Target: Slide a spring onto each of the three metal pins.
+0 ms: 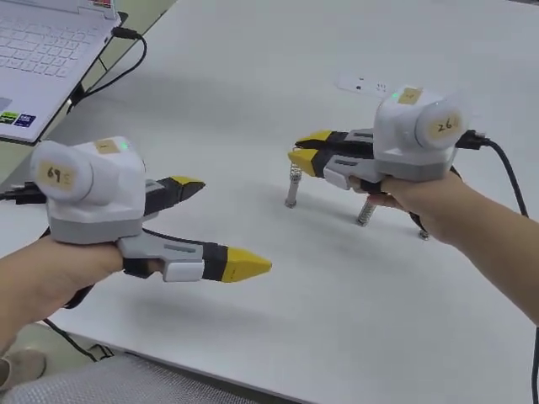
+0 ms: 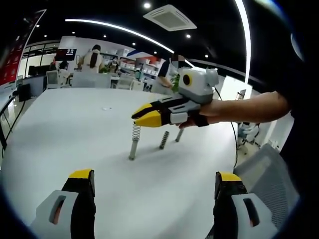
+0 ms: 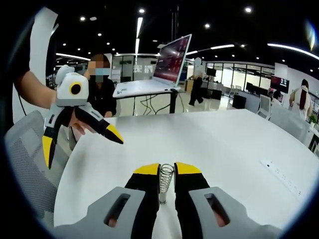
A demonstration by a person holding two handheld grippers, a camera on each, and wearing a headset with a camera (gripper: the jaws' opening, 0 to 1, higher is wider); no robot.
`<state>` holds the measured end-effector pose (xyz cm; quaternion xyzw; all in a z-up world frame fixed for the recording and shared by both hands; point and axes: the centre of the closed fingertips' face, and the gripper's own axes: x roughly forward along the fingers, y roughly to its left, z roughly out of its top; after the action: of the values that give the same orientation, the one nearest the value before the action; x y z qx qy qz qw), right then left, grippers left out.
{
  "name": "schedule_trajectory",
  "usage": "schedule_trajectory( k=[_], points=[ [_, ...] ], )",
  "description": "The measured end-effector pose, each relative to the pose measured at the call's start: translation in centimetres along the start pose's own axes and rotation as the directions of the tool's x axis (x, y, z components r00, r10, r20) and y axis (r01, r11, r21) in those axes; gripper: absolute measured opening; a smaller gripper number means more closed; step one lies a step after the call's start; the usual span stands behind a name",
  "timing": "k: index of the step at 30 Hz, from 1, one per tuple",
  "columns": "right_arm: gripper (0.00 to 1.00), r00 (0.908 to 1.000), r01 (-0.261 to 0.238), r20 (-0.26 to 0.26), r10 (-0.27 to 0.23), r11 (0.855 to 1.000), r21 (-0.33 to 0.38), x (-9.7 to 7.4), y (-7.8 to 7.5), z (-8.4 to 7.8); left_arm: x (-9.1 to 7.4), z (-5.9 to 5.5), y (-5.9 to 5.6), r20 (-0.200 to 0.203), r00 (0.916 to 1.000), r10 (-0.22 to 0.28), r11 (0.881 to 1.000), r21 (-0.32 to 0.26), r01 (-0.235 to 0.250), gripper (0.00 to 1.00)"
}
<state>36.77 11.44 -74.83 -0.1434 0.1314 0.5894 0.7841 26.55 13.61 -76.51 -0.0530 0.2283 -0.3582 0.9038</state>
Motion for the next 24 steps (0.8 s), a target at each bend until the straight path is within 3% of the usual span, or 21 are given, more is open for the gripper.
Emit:
schedule_trajectory(
  k=[15,24],
  points=[
    [0.08,0.9996,0.012,-0.025,-0.012,0.999,0.032,0.4,0.1,-1.9,0.1,-0.3,0.0,-0.008,1.0000,-0.001,1.000,-0.002,0.001,0.98],
    [0.08,0.9975,0.007,-0.071,-0.005,1.000,0.022,0.9,0.5,-3.5,0.2,-0.2,0.0,-0.004,1.0000,-0.001,1.000,-0.004,0.001,0.97]
  ],
)
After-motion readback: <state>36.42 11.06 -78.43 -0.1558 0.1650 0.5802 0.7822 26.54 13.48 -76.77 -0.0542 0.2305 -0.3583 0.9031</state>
